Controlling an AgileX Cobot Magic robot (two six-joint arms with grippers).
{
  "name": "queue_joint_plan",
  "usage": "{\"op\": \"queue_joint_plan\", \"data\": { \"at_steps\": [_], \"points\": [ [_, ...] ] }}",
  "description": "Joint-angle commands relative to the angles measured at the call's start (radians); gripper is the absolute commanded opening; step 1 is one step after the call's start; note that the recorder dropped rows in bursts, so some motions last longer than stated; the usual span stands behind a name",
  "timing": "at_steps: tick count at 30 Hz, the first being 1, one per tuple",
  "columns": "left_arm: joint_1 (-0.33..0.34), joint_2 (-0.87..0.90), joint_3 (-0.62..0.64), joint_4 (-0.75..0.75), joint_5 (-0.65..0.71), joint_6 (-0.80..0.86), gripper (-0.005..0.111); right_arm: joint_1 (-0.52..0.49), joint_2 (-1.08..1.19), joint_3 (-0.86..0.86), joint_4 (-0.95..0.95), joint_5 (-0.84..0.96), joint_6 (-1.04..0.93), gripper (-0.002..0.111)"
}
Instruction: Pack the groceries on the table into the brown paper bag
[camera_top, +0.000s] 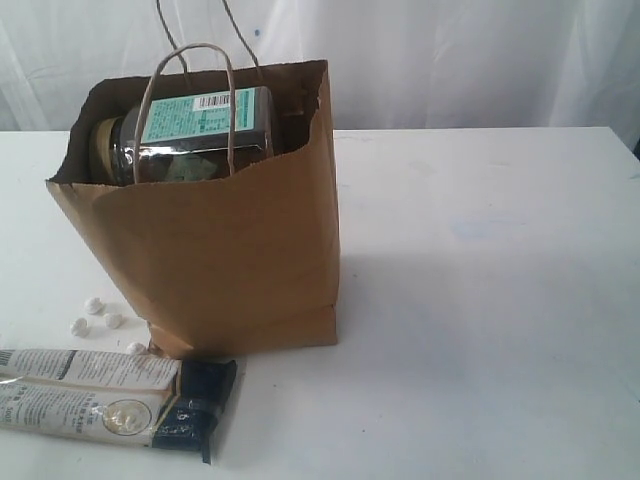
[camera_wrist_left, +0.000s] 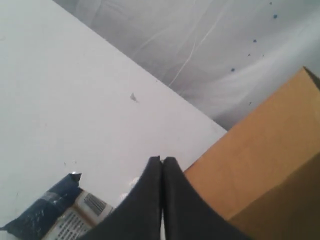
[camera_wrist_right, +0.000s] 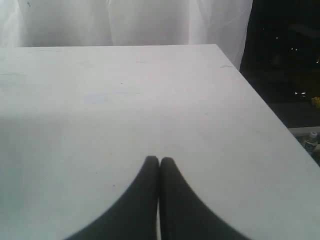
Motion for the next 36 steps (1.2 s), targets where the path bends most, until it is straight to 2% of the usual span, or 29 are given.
{"op": "queue_joint_plan", "data": {
  "at_steps": [1, 4, 5, 8, 10, 14, 16, 19, 22, 25, 31, 33, 35, 36],
  "points": [
    [-0.004, -0.005, 0.001, -0.020, -0.114, -0.006, 0.000, -0.002, -0.004, 0.001, 0.000, -0.006, -0.011, 0.000],
    [-0.003, -0.005, 0.001, -0.020, -0.294, -0.017, 0.000, -0.002, -0.004, 0.001, 0.000, -0.006, -0.011, 0.000],
    [-0.003, -0.005, 0.001, -0.014, -0.308, -0.042, 0.000, -0.002, -0.004, 0.001, 0.000, -0.006, -0.011, 0.000],
    [-0.007, -0.005, -0.048, 0.015, -0.239, -0.080, 0.000, -0.002, -0.004, 0.001, 0.000, -0.006, -0.011, 0.000],
    [-0.007, -0.005, -0.086, 0.062, -0.260, -0.080, 0.000, -0.002, -0.004, 0.001, 0.000, -0.006, -0.011, 0.000],
    [-0.007, 0.011, -0.156, 0.078, -0.571, -0.064, 0.000, -0.002, -0.004, 0.001, 0.000, -0.006, -0.011, 0.000],
    [-0.007, 0.048, -0.213, 0.087, -0.624, -0.023, 0.000, -0.002, -0.004, 0.001, 0.000, -0.006, -0.011, 0.000],
    [-0.007, 0.141, -0.298, 0.167, -0.607, 0.205, 0.000, -0.002, -0.004, 0.001, 0.000, -0.004, -0.011, 0.000],
    [-0.007, 0.298, -0.340, 0.279, -0.509, 0.371, 0.000, -0.002, -0.004, 0.001, 0.000, -0.004, -0.011, 0.000],
    [-0.009, 0.504, -0.344, 0.380, -0.462, 0.385, 0.000, -0.002, -0.004, 0.001, 0.000, -0.004, -0.011, 0.000],
    [-0.009, 0.987, -0.344, 0.388, -0.548, 0.325, 0.000, -0.002, -0.004, 0.001, 0.000, -0.004, -0.011, 0.000],
    [-0.009, 1.177, -0.347, 0.400, -0.618, 0.302, 0.000, -0.002, -0.004, 0.001, 0.000, -0.004, -0.011, 0.000],
    [-0.009, 1.303, -0.408, 0.528, -0.480, 0.292, 0.000, -0.002, -0.004, 0.001, 0.000, -0.004, -0.011, 0.000],
    [-0.028, 1.356, -0.506, 0.627, -0.289, 0.212, 0.000, -0.002, -0.004, 0.001, 0.000, -0.004, -0.011, 0.000]
  ]
}}
